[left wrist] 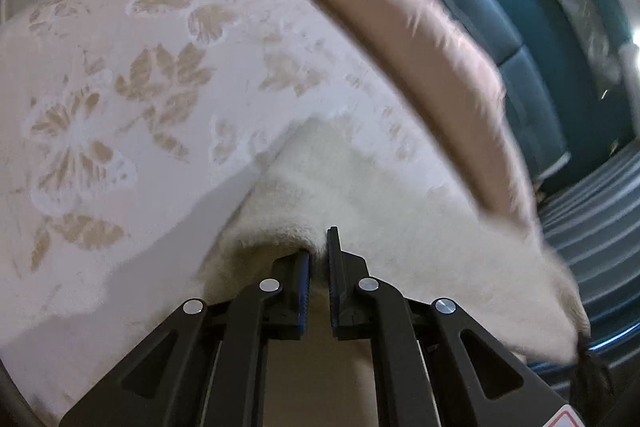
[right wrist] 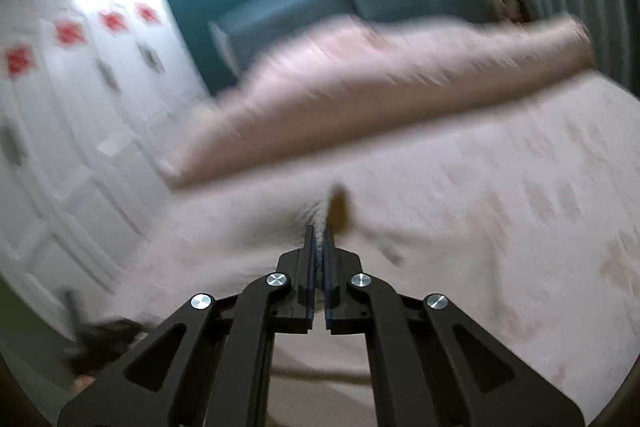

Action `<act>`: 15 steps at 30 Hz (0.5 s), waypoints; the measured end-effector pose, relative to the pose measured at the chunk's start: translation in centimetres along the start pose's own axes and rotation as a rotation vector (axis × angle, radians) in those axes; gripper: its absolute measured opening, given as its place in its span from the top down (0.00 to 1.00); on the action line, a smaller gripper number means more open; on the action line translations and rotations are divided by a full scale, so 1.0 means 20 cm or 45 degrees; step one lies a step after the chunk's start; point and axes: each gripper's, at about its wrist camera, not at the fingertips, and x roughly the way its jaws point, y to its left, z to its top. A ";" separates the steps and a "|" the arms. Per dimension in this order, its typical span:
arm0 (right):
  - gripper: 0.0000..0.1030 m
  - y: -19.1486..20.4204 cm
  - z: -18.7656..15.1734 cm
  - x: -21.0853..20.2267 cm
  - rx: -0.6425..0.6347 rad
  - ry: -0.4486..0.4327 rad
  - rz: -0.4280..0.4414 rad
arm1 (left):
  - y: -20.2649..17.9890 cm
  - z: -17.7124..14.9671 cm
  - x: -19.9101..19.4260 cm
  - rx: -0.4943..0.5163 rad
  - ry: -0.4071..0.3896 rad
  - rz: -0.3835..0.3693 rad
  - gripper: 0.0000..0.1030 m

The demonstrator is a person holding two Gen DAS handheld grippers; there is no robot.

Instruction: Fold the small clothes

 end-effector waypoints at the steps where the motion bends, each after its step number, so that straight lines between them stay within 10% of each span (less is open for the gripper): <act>1: 0.98 -0.12 -0.08 0.20 0.053 0.166 -0.100 | 0.02 -0.03 0.04 0.015 0.029 0.042 0.95; 3: 0.98 -0.26 -0.20 0.42 0.082 0.369 -0.256 | 0.06 -0.10 0.15 0.022 0.116 0.128 0.95; 9: 0.98 -0.22 -0.13 0.26 0.065 0.151 -0.098 | 0.08 -0.15 0.18 0.067 0.094 0.172 0.94; 12: 0.98 -0.35 -0.25 0.53 0.072 0.412 -0.254 | 0.07 -0.15 0.19 0.098 0.097 0.192 0.93; 15: 0.97 -0.32 -0.25 0.47 0.103 0.361 -0.257 | 0.04 -0.15 0.20 0.158 0.104 0.223 0.93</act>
